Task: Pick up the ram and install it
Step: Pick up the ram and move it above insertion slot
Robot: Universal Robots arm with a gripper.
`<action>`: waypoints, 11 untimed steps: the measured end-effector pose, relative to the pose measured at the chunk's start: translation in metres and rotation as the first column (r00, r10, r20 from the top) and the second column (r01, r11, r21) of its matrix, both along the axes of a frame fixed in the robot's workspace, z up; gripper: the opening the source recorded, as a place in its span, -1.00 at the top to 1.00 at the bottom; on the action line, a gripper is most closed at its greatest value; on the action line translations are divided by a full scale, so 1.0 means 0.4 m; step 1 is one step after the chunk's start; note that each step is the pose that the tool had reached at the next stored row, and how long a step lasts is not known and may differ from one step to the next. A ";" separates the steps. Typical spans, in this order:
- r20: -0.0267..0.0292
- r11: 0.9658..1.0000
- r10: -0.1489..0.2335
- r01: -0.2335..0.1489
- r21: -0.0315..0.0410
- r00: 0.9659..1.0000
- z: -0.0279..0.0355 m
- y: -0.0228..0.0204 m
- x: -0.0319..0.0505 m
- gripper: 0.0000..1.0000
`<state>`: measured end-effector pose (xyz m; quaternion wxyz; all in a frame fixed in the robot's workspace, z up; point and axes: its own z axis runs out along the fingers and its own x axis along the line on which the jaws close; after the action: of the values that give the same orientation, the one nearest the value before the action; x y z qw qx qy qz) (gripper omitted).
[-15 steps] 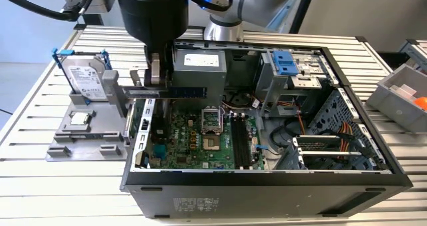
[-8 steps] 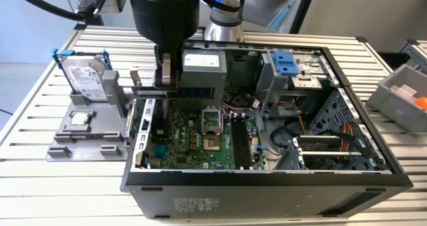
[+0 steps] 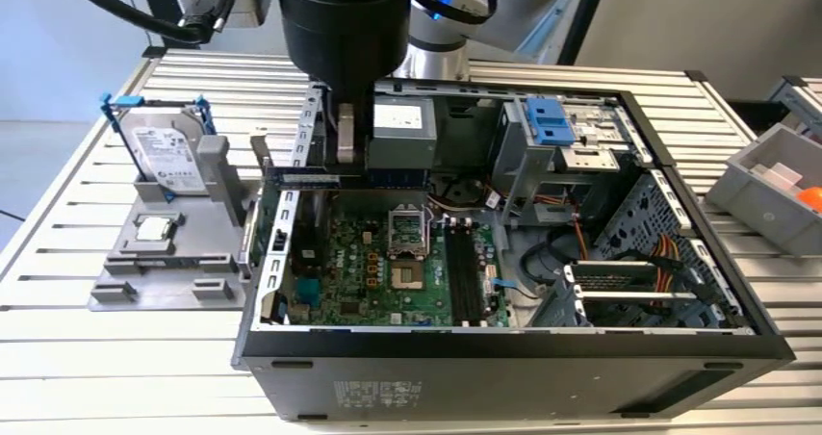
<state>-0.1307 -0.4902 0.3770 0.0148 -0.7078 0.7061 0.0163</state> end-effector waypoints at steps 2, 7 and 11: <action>0.000 1.000 0.000 0.000 0.000 1.000 0.000 0.000 0.008 1.00; 0.000 1.000 0.000 0.000 0.000 1.000 0.000 0.000 0.030 1.00; 0.000 1.000 0.000 0.000 0.000 1.000 0.000 0.000 0.048 1.00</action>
<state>-0.1115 -0.4901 0.3770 0.0148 -0.7078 0.7061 0.0163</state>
